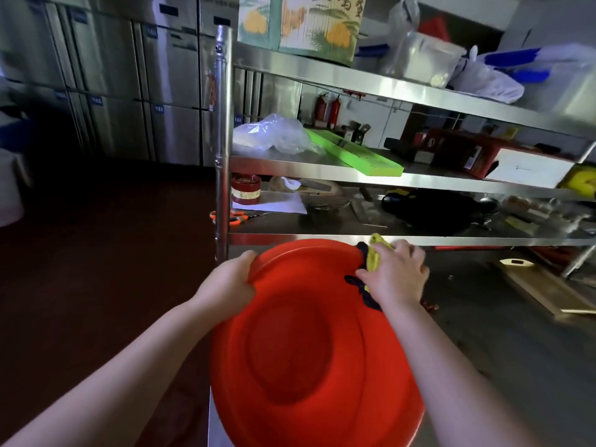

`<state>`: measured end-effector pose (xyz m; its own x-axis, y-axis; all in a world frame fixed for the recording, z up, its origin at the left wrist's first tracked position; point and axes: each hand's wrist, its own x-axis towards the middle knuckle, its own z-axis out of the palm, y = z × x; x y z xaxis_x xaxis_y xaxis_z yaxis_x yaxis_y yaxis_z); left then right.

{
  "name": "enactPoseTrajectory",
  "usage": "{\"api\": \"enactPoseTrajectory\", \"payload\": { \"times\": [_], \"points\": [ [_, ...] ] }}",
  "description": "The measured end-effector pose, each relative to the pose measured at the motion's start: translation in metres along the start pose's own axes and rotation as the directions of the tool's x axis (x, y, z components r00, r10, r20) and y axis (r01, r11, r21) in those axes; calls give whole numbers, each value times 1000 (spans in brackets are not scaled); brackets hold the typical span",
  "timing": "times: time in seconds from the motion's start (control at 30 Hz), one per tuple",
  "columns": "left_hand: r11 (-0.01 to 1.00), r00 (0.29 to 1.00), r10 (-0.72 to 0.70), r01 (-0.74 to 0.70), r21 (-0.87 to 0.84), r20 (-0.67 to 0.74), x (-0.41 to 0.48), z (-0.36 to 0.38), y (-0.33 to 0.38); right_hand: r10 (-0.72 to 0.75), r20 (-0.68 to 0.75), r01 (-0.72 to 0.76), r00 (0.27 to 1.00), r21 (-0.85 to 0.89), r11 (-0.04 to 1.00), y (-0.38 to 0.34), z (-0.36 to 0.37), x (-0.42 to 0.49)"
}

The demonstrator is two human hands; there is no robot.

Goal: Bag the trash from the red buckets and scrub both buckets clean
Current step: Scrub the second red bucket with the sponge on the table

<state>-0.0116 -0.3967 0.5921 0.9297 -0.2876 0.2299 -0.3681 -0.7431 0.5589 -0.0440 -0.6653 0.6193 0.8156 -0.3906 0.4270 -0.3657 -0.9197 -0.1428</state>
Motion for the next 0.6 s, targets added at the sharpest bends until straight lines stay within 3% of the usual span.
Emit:
{"api": "enactPoseTrajectory", "payload": {
  "times": [0.07, 0.17, 0.27, 0.33, 0.4, 0.5, 0.6],
  "points": [
    [999, 1000, -29, 28, -42, -11, -6, -1, -3, 58, 30, -59, 998, 59, 996, 10, 3, -5],
    [999, 1000, -22, 21, -29, -19, -12, -1, 2, 6, -16, -4, 1000, 81, 997, 9, 3, -8],
    [999, 999, 30, -30, 22, 11, -14, 2, 24, -245, -149, 252, 958, 30, 967, -16, -3, -9],
    [997, 997, 67, -68, 43, 42, -12, 6, 40, -453, -192, 464, 870, 10, 886, -41, -8, -10],
    [997, 997, 67, -69, 46, 39, -9, 6, 46, -570, -193, 579, 799, -10, 815, -58, -9, -14],
    [999, 999, 25, -27, 45, 31, -12, 3, 36, -541, -185, 550, 820, -5, 835, -59, -6, -11],
    [999, 999, -31, 32, 26, -21, -21, -2, 19, -347, -120, 352, 930, 21, 936, -36, -2, -4]
  ]
}}
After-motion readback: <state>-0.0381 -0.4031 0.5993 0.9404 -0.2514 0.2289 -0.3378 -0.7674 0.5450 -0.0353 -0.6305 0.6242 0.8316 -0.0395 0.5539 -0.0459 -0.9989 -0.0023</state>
